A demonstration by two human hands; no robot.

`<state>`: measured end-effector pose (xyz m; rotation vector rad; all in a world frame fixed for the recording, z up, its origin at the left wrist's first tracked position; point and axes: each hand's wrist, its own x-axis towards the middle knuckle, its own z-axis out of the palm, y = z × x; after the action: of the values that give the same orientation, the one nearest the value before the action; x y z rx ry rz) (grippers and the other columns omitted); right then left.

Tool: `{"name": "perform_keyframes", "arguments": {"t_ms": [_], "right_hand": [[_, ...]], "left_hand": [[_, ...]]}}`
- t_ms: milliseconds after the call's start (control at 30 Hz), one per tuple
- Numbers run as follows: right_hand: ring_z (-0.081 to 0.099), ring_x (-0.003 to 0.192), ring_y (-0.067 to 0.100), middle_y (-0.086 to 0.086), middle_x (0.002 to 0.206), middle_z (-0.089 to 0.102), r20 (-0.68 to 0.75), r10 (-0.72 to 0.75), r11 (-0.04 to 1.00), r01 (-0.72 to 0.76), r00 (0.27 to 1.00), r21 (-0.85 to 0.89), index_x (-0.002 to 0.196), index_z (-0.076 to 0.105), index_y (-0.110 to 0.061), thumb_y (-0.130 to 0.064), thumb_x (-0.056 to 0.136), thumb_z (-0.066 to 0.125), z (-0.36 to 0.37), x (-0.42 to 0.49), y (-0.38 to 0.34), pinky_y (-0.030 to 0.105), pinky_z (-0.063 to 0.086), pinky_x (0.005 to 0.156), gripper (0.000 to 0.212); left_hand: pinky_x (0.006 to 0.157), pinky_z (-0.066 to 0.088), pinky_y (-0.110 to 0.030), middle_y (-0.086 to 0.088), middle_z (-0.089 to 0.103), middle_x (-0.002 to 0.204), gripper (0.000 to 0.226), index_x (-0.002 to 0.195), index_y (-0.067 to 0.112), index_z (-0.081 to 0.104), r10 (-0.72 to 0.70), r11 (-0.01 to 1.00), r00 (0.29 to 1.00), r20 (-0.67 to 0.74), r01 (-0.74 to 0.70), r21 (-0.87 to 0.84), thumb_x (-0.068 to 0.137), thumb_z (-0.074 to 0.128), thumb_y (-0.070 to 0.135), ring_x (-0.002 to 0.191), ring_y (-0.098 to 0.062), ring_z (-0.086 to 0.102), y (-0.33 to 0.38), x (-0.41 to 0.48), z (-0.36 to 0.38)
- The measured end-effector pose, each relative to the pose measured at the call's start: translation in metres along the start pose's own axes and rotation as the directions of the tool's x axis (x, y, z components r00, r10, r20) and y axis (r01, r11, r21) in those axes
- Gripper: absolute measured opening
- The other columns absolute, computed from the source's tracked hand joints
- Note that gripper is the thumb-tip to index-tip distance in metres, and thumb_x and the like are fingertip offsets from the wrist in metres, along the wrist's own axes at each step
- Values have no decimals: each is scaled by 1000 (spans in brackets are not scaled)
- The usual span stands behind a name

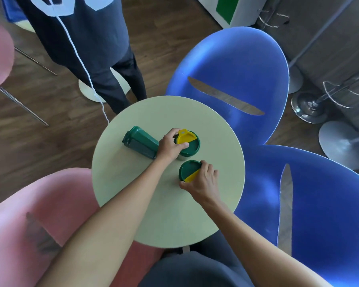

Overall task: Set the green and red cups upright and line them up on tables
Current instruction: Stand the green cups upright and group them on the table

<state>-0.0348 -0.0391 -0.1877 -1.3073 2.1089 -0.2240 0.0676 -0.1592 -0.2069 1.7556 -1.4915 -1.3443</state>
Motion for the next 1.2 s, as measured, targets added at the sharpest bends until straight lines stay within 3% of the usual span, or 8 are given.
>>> {"name": "perform_keyframes", "arguments": {"t_ms": [433,500,633,700,800,867,1067,1200], "right_hand": [[39,117,26,5,133,40,8,-45,994,44,999,100,140,31,-12,-49,65,78,1,3,5,33,38,99,97],[39,116,26,4,132,40,8,-46,993,44,999,114,140,31,-12,-50,65,78,2,2,8,33,38,99,97],[38,117,26,4,131,40,-4,-51,991,51,999,126,140,32,-12,-49,65,78,5,4,11,32,37,100,96],[38,118,25,4,131,40,-5,-58,989,58,998,134,140,32,-11,-49,65,79,6,5,12,32,36,100,96],[37,120,25,3,132,39,5,-58,988,56,998,141,141,31,-12,-49,65,79,5,6,12,32,36,100,97],[36,120,25,3,133,39,13,-61,988,58,998,144,141,30,-12,-49,65,78,5,6,12,32,36,101,97],[36,121,24,2,132,38,18,-63,989,60,998,137,140,30,-14,-51,65,79,6,9,12,32,36,100,96],[36,120,23,2,132,38,14,-61,988,58,998,142,140,31,-15,-50,65,79,6,8,12,32,37,101,96]], "left_hand": [[94,41,-24,-6,62,128,54,131,17,57,2,999,1000,21,-1,-39,81,75,24,119,-22,56,-1,-5,1],[97,43,-32,-8,61,126,50,128,17,58,-4,997,993,-119,-4,-72,84,70,37,116,-22,55,-10,-6,-3],[97,40,-47,-13,55,130,52,124,15,56,-97,984,736,-670,172,47,83,62,46,119,-34,48,-38,1,-33],[98,37,-50,-17,43,140,68,135,16,45,-302,931,654,-693,358,-68,81,64,52,126,-39,40,-48,11,-50],[104,40,-53,-19,31,147,91,147,23,29,-577,816,679,-453,495,-298,74,72,57,130,-42,39,-61,30,-64],[100,48,-52,-17,40,142,94,143,25,31,-611,781,713,-345,468,-414,68,80,52,120,-39,50,-72,38,-66],[95,54,-42,-9,58,126,80,128,20,42,-521,807,788,-328,328,-492,63,85,37,104,-28,60,-79,43,-63],[80,52,-27,-8,57,118,65,112,22,46,-280,930,857,-432,130,-344,62,86,30,103,-24,60,-64,17,-54]]}}
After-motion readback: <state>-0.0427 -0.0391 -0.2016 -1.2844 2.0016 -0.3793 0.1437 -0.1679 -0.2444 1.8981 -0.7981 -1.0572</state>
